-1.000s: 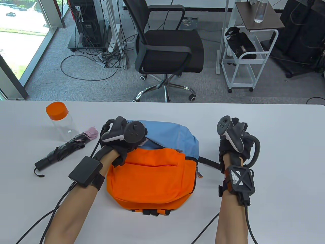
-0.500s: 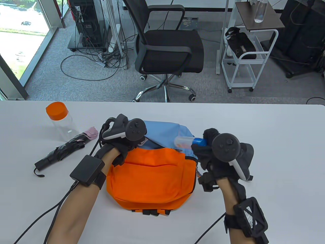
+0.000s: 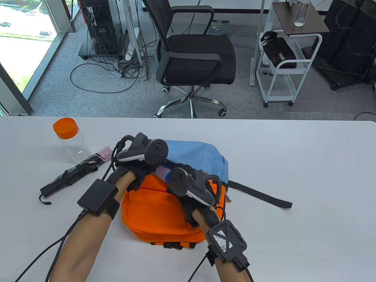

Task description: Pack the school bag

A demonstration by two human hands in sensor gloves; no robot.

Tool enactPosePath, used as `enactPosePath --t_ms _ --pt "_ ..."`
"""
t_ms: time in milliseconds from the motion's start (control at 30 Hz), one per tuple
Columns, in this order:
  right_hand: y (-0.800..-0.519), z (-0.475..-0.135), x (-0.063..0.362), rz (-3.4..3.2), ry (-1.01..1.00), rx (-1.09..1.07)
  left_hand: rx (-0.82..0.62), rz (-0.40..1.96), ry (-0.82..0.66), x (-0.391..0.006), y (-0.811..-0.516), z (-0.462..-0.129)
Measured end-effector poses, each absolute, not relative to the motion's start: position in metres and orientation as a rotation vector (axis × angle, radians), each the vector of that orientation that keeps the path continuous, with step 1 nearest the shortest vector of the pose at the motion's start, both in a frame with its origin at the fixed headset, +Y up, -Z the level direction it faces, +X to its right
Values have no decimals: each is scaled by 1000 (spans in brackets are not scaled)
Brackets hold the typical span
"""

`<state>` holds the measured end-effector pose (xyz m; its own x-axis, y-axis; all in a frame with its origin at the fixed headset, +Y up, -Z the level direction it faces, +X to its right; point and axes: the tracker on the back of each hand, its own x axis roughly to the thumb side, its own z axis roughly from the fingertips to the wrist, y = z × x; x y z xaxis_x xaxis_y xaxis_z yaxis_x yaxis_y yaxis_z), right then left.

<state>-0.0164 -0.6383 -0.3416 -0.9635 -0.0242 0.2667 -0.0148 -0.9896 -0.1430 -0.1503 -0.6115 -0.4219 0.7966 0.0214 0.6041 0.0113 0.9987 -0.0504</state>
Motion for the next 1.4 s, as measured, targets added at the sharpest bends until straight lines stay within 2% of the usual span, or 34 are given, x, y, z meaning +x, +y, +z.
enactPosePath --t_ms 33,100,267,367,400,467,567,667,767,800,933,1133,1233,1333,1400 --pt "-639 -347 -17 -3037 220 -405 -48 14 -655 -151 -612 -422" --pt "-645 -358 -13 -3050 54 -319 -42 9 -664 -150 -612 -422" --pt "-657 -373 3 -3289 -180 -252 -17 -5 -688 -148 -609 -421" --pt "-657 -377 15 -3420 -530 -356 -9 -17 -688 -150 -611 -422" --pt "-655 -378 19 -3470 -558 -352 -8 -22 -689 -150 -612 -422" --pt "-654 -380 23 -3481 -407 -304 -16 26 -691 -150 -613 -423" --pt "-653 -380 18 -3349 -294 -320 11 -30 -699 -145 -612 -421" --pt "-650 -375 0 -3096 11 -408 25 -34 -710 -145 -610 -418" --pt "-653 -374 -10 -2907 130 -370 32 -35 -709 -146 -611 -417" --pt "-653 -376 -10 -2898 183 -294 27 -29 -710 -147 -612 -416" --pt "-653 -385 -2 -3002 212 -59 36 -3 -701 -149 -616 -415" --pt "-662 -390 6 -2991 242 140 59 0 -704 -139 -619 -412" --pt "-663 -388 15 -3142 122 108 34 -55 -687 -138 -624 -412" --pt "-655 -372 34 -3317 -106 17 11 -41 -653 -143 -629 -415" --pt "-650 -351 54 -3381 -57 25 -2 -55 -645 -143 -633 -415"
